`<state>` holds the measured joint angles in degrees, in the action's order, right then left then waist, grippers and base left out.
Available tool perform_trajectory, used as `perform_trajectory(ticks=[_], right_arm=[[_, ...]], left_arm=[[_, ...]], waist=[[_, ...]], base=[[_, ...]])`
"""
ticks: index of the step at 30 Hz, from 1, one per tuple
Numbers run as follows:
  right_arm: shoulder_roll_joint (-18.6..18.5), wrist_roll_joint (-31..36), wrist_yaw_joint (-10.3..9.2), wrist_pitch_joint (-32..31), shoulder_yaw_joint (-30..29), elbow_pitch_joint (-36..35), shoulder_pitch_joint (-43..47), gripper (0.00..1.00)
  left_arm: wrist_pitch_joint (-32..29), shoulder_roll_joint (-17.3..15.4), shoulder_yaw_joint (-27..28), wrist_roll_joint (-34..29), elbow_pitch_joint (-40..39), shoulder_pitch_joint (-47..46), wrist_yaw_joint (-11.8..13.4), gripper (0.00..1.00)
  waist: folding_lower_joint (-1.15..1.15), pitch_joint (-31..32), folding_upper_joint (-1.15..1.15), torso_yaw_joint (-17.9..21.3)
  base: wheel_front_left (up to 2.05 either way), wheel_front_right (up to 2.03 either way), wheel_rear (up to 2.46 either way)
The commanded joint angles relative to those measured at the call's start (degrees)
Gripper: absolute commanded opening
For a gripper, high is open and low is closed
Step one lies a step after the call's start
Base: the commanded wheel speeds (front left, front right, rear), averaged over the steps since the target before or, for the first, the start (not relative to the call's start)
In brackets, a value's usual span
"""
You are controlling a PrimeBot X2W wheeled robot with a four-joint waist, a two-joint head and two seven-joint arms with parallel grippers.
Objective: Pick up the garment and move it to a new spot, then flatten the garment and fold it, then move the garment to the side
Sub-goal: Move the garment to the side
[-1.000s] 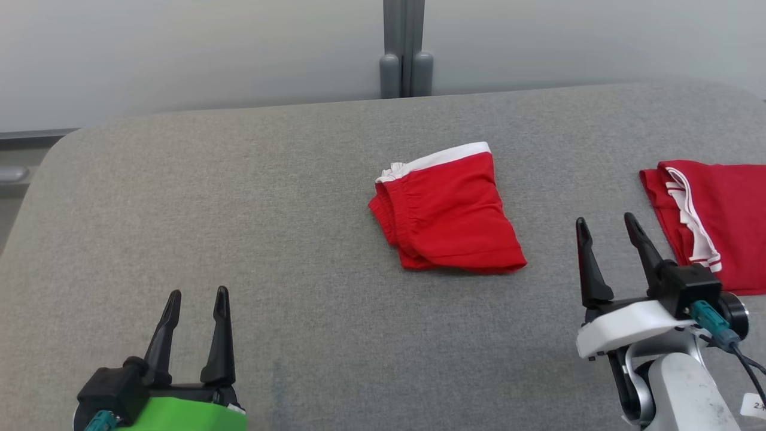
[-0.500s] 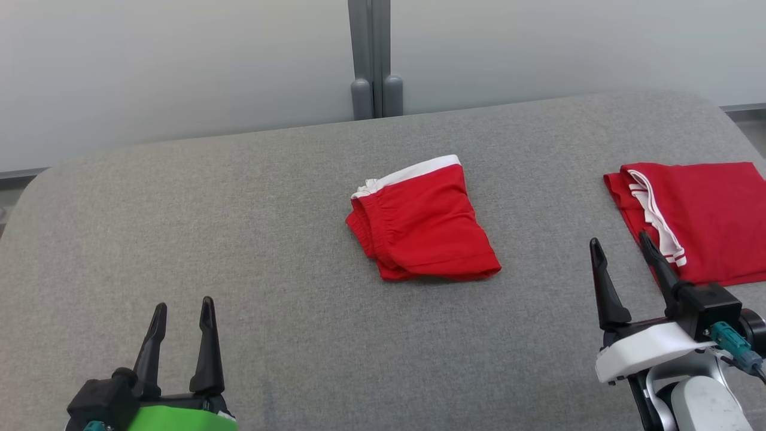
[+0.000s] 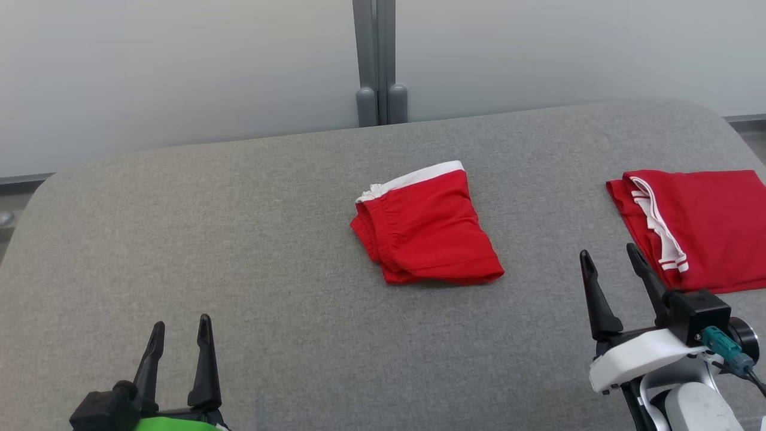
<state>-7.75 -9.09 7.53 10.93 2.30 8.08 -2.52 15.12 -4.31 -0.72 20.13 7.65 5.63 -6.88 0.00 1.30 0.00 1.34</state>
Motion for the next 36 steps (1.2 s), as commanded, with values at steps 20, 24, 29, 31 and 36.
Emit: perform_trajectory(ticks=[20,24,29,31,36], right_arm=[[0.93,0.01,-0.10,-1.02,-0.79,0.87,0.34,1.00],[0.21,-2.14,-0.10,-5.28,0.25,2.39,-3.58,1.00],[-1.57,-7.63,-0.09,-16.05,3.51,6.99,-13.14,1.00],[-2.85,-10.23,-0.09,-19.84,4.26,9.43,-17.51,1.00],[-4.37,-14.33,-0.07,-28.44,5.34,17.93,-25.54,1.00]], left_arm=[[-0.03,-0.21,0.34,-1.27,0.45,0.49,-0.43,1.00],[-0.03,-0.23,0.44,-1.42,-0.09,0.29,-0.46,1.00],[-0.03,-0.11,-0.78,-1.90,-0.58,-1.18,-0.49,1.00],[-0.03,-0.01,-1.69,-1.97,-0.60,-2.01,-0.54,1.00],[-0.03,0.34,-3.56,-1.71,-1.08,-3.56,-0.64,1.00]], waist=[[0.00,-0.44,0.00,-1.41],[0.00,-1.00,0.00,-1.49],[0.00,-2.65,0.00,-2.98],[0.00,-3.43,0.00,-4.28],[0.00,-5.28,0.00,-8.44]], base=[[0.00,0.00,0.00],[0.00,0.00,0.00],[0.00,0.00,0.00],[0.00,0.00,0.00],[0.00,0.00,0.00]])
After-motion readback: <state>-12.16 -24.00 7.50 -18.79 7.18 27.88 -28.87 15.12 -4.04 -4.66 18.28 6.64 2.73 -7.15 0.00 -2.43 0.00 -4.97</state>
